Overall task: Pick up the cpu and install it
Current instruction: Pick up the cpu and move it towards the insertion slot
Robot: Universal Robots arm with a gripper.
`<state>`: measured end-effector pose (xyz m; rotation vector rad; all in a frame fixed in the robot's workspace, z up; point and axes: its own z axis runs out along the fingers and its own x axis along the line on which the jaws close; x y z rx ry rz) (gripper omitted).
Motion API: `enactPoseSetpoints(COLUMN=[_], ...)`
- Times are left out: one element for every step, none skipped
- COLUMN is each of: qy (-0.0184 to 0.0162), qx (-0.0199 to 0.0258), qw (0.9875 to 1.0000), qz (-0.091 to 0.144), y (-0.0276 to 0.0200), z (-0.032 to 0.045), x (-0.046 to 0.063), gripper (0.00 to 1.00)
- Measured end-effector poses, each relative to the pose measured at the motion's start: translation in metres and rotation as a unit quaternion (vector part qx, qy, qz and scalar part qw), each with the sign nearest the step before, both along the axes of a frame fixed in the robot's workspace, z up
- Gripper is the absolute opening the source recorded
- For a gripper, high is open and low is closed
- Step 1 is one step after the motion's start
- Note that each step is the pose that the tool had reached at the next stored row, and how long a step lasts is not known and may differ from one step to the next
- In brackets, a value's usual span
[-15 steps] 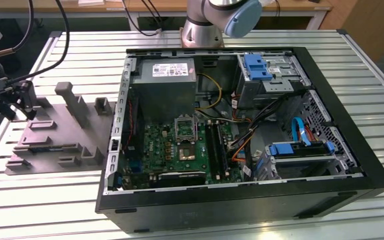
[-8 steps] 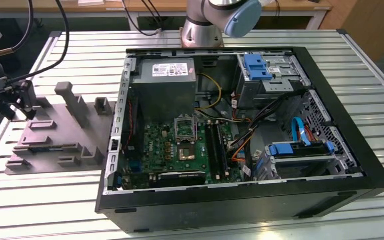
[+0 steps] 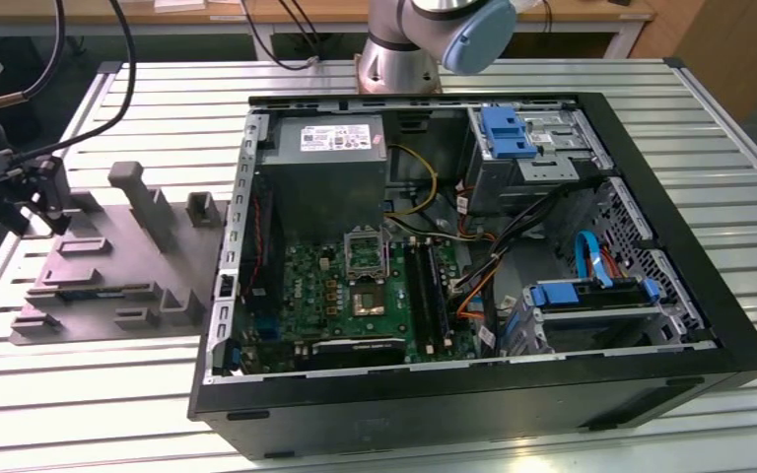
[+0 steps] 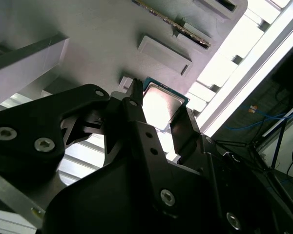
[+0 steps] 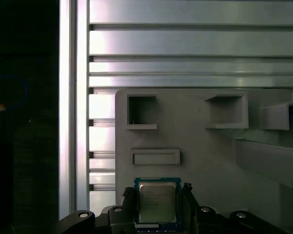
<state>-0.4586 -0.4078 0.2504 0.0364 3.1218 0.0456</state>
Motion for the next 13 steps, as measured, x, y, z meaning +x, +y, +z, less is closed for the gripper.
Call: enactPoseSetpoints(qy=[0.0000, 0.0000, 0.0000, 0.0000, 0.0000, 0.0001, 0.0000, 0.0000, 0.0000, 0.0000, 0.0000, 0.0000, 0.0000], qx=[0.0000, 0.0000, 0.0000, 0.0000, 0.0000, 0.0000, 0.0000, 0.0000, 0.0000, 0.0000, 0.0000, 0.0000, 0.0000], qw=[1.0000, 1.0000, 1.0000, 1.0000, 1.0000, 1.0000, 1.0000, 1.0000, 1.0000, 1.0000, 1.0000, 1.0000, 1.0000], qz=[0.000, 0.000, 0.000, 0.000, 0.000, 0.000, 0.000, 0.000, 0.000, 0.000, 0.000, 0.000, 0.000], y=[0.0000, 0.0000, 0.0000, 0.0000, 0.0000, 0.0000, 0.0000, 0.0000, 0.0000, 0.0000, 0.0000, 0.0000, 0.0000], z=[0.0009, 0.0020, 0.0022, 0.0023, 0.0026, 0.0029, 0.0032, 0.0034, 0.0036, 0.0038, 0.0039, 0.0043, 0.0046], x=[0.0000, 0.0000, 0.0000, 0.0000, 0.0000, 0.0000, 0.0000, 0.0000, 0.0000, 0.0000, 0.0000, 0.0000, 0.0000], gripper=[0.47, 0.47, 0.47, 0.47, 0.47, 0.47, 0.47, 0.47, 0.47, 0.47, 0.47, 0.47, 0.47])
